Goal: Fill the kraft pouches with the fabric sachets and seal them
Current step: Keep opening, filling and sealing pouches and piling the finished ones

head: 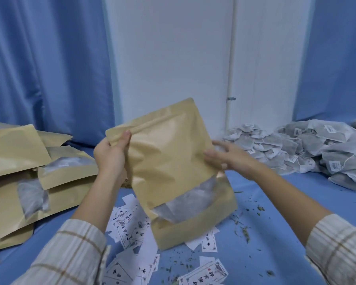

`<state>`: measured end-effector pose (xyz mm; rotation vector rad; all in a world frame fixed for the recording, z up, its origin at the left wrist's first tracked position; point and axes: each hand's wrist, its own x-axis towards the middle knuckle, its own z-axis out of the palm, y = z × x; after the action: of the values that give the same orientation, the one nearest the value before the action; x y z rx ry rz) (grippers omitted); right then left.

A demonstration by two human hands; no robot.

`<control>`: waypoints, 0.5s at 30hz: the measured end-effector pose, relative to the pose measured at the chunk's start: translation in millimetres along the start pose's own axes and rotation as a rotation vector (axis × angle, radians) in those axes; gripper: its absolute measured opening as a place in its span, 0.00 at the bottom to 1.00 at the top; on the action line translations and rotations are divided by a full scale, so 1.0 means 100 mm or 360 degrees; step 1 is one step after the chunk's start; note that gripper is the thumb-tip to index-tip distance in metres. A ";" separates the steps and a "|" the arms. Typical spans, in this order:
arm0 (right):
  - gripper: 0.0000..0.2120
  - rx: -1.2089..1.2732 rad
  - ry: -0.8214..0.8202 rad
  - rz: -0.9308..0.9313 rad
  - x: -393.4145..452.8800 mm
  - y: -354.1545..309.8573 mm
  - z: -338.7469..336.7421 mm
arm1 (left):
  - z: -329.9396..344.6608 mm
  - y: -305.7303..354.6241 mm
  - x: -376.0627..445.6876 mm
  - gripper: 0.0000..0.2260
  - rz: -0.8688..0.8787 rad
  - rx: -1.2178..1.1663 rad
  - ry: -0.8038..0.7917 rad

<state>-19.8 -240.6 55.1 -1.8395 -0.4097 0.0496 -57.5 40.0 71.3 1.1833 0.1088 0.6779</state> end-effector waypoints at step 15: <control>0.03 0.0840 0.0549 0.0168 0.09 0.59 0.54 | -0.45 -0.62 -0.12 0.22 -0.0838 0.0513 -0.0811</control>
<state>-9.6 -202.6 -15.1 -1.3121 -0.0448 -0.0810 -59.1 57.4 -4.3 1.5245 0.0957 -0.1191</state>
